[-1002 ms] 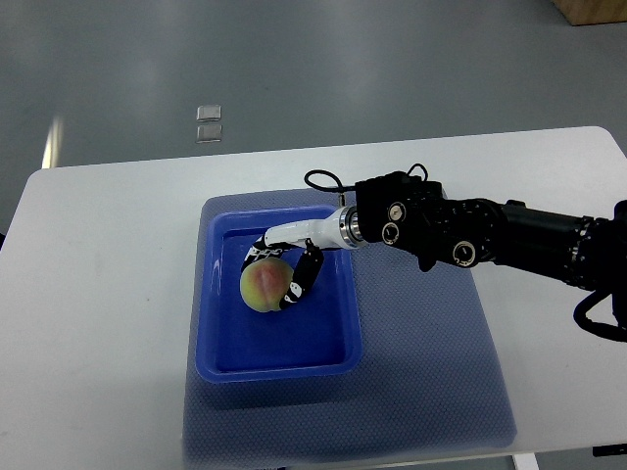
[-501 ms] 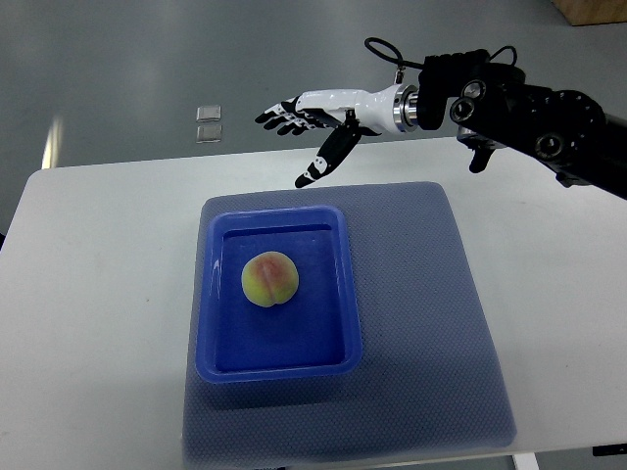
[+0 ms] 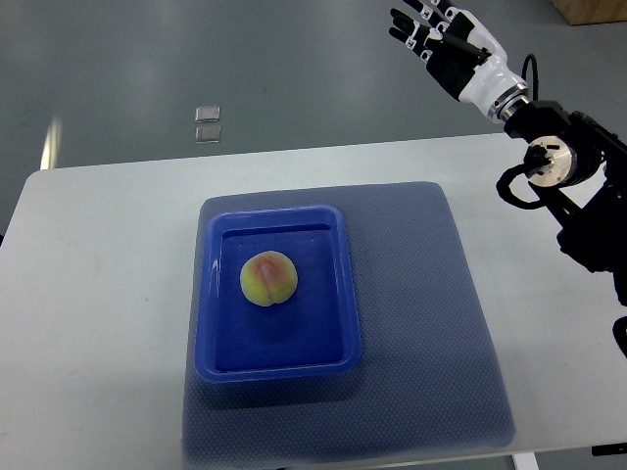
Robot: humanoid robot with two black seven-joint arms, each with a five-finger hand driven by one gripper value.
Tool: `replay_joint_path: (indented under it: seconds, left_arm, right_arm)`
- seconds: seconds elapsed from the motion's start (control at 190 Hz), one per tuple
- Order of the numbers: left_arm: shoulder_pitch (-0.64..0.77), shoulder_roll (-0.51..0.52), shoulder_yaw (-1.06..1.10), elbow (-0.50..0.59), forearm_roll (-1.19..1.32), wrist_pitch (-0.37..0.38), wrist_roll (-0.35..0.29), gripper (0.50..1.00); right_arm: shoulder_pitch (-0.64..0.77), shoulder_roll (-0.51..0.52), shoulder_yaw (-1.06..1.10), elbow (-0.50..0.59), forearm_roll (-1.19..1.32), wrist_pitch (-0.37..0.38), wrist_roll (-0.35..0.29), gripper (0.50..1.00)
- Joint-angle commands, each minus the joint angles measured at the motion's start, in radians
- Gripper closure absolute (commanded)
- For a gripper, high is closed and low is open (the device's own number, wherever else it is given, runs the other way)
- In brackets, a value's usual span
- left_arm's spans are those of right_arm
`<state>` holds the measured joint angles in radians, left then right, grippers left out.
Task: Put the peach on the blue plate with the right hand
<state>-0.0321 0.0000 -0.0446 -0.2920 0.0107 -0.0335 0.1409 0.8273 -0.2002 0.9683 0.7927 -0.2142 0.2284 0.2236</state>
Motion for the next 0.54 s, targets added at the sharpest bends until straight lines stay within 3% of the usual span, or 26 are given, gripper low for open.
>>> replay_joint_path:
  seconds: [0.0,0.243,0.533]
  left_arm:
    - [0.000,0.000,0.000,-0.001,0.000,0.000,0.000,0.500]
    - [0.000,0.000,0.000,-0.003,0.000,0.000,0.000,0.500]
    - [0.000,0.000,0.000,-0.003,0.000,0.000,0.000,0.500]
  right_arm:
    - [-0.054,0.038,0.053,-0.026,0.024,-0.032,0.028,0.570]
    - [-0.097,0.137,0.078,-0.145,0.026,-0.032,0.094,0.570]
    - [-0.119,0.151,0.078,-0.187,0.073,-0.009,0.099,0.570]
